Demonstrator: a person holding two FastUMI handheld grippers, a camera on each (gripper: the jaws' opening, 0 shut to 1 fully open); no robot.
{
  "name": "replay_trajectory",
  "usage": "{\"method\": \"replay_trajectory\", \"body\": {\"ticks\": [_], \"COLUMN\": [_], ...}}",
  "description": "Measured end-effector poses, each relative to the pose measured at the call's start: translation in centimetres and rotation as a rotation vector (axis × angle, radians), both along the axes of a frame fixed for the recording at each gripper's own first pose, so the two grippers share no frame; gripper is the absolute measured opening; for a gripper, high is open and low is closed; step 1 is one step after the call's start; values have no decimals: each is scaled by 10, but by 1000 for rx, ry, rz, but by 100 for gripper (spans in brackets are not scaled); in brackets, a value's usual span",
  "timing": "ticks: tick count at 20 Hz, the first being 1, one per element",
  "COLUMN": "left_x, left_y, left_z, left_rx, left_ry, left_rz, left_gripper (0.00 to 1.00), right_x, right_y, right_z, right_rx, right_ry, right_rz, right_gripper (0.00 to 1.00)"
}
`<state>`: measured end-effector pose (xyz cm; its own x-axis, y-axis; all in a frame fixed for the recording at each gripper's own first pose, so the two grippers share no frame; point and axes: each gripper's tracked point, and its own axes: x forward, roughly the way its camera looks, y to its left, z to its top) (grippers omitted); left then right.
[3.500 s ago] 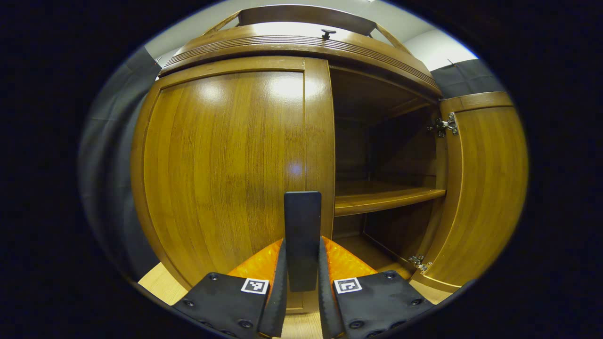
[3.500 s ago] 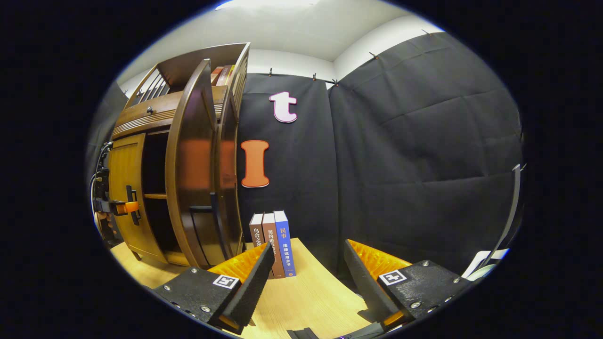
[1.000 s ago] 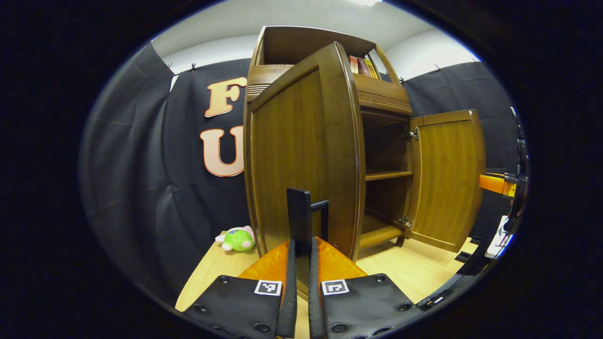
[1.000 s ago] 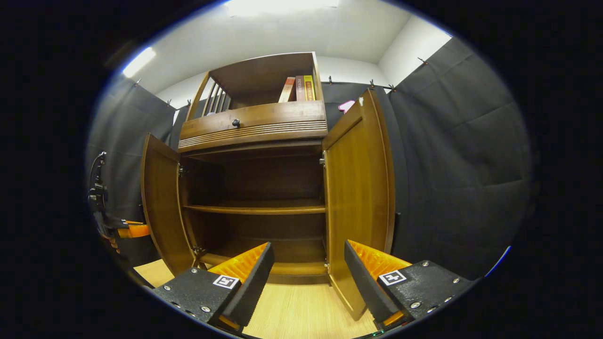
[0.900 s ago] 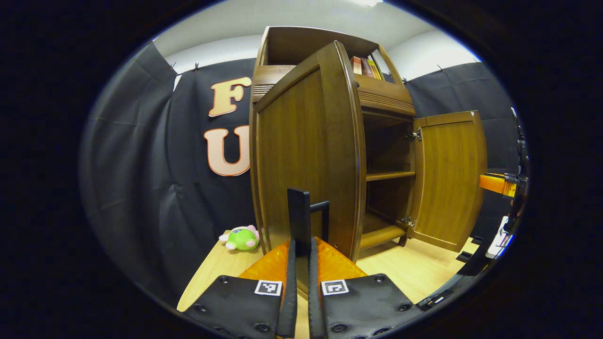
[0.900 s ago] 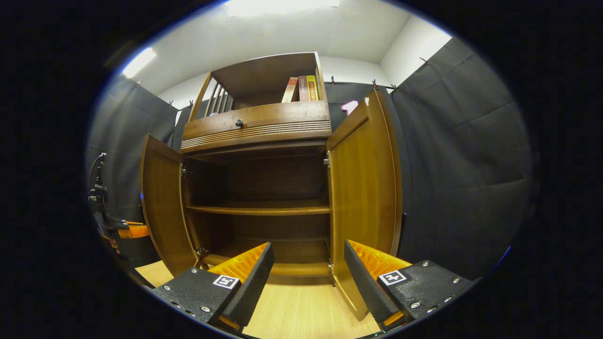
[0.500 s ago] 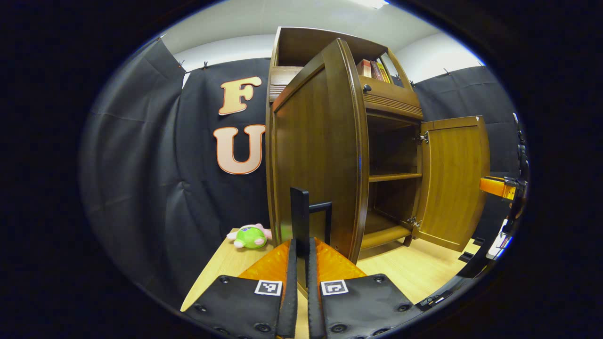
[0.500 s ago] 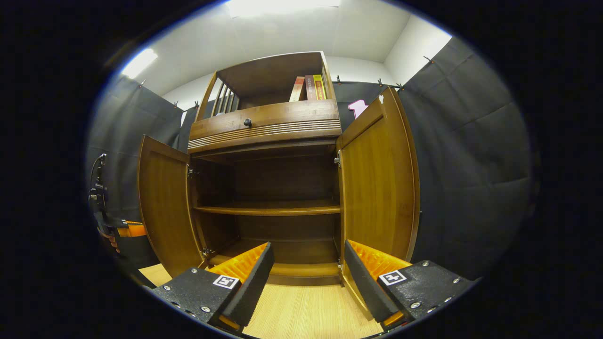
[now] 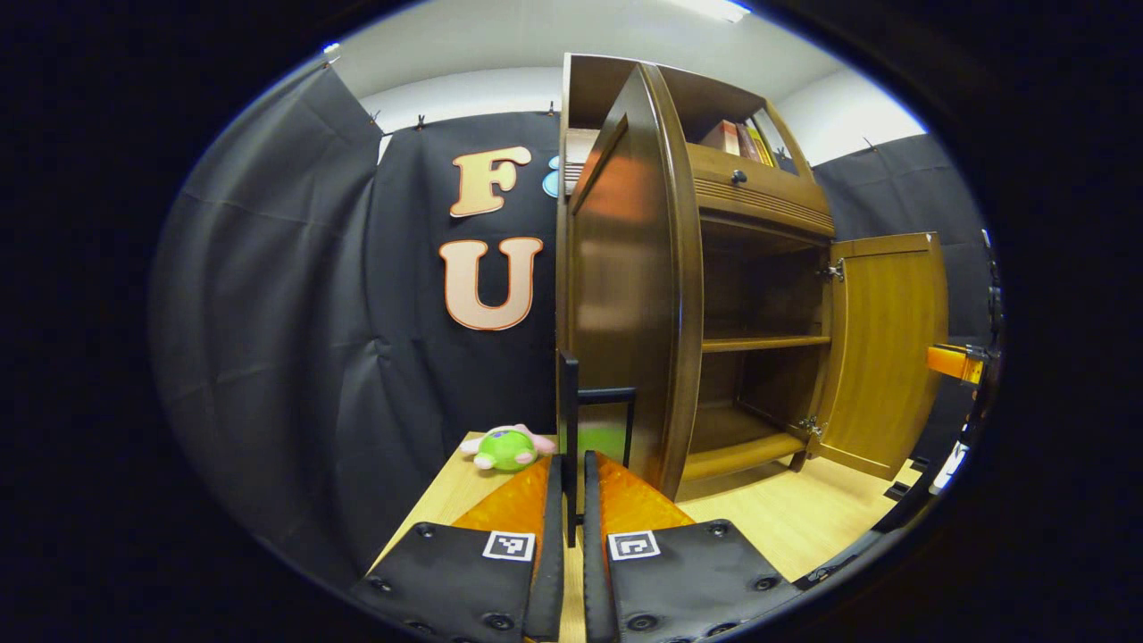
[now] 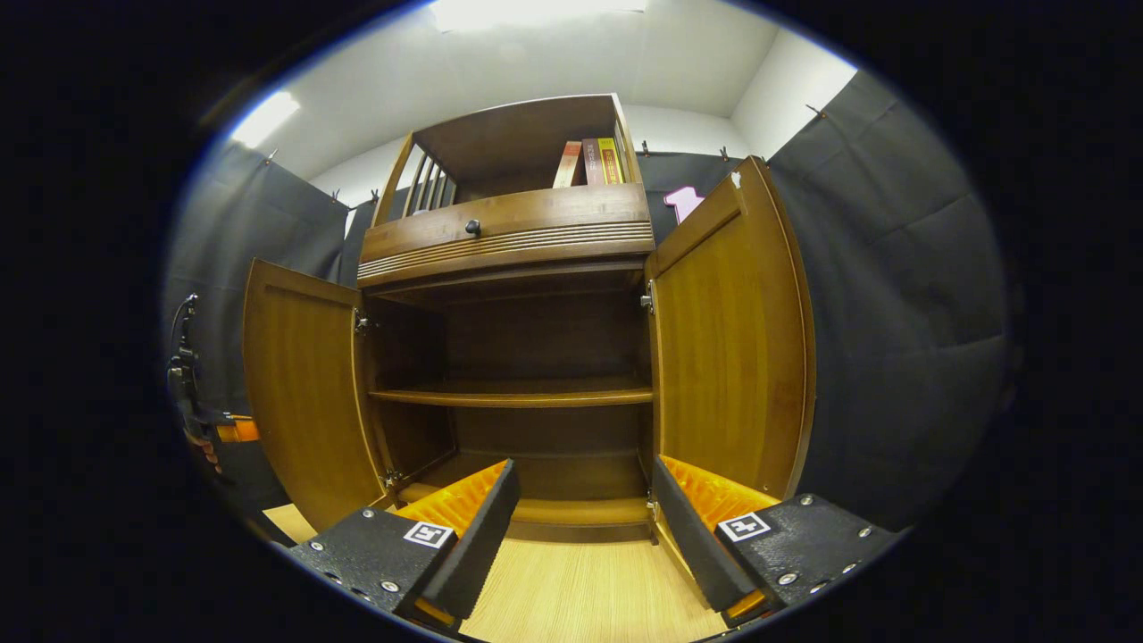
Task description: Open the right door of the double-door shoe cabinet with the right hand, and open the left door with the left hand.
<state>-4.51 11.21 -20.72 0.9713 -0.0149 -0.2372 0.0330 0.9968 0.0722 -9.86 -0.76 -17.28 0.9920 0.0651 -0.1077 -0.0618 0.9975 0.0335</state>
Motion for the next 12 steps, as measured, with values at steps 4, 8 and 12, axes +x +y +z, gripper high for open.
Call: {"method": "replay_trajectory", "body": {"ticks": [4, 8, 12], "left_x": [1, 2, 2], "left_y": [3, 18, 40], "left_z": [1, 3, 12], "left_rx": [-9, -1, -3], "left_ry": [-8, -11, -31], "left_rz": [-3, -3, 20], "left_gripper": [13, 12, 9], "right_x": [5, 7, 11], "right_y": [5, 10, 16], "right_z": [-2, -3, -6], "right_rx": [-3, -4, -3], "right_ry": [4, 7, 13], "right_rz": [7, 12, 18], "right_gripper": [100, 100, 100]}}
